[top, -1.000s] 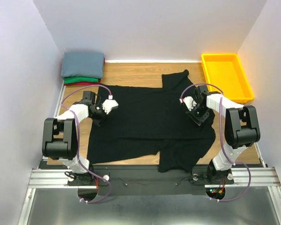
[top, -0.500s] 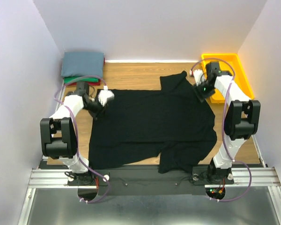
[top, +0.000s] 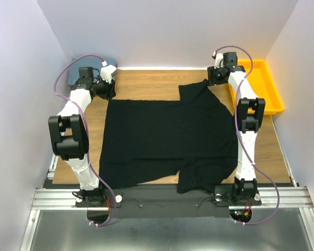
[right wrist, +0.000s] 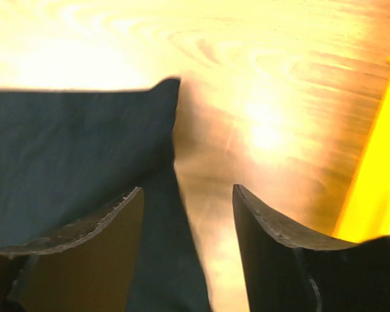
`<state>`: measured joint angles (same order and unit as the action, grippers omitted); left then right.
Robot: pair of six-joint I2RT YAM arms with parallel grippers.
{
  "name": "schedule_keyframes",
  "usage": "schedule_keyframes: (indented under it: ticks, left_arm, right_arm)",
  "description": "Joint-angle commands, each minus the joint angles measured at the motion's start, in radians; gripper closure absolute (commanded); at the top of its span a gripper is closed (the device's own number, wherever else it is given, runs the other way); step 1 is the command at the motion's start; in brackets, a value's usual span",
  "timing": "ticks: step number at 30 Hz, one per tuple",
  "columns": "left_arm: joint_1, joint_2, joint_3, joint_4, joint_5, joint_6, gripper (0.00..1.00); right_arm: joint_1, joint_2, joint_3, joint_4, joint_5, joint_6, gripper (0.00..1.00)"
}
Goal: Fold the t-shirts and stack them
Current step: Flatten the tshirt out
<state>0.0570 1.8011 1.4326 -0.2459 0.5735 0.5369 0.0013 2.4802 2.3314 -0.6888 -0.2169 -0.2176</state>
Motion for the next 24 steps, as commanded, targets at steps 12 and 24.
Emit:
schedule_keyframes:
  ticks: [12,24]
  left_arm:
    - [0.024,0.164,0.068,0.122,-0.047,-0.158,0.55]
    - [0.041,0.237,0.1,0.114,-0.061,-0.176,0.54]
  right_arm:
    - [0.003,0.138,0.103,0.258,-0.081,0.196,0.3]
    - [0.003,0.197,0.106,0.313,-0.142,0.253,0.4]
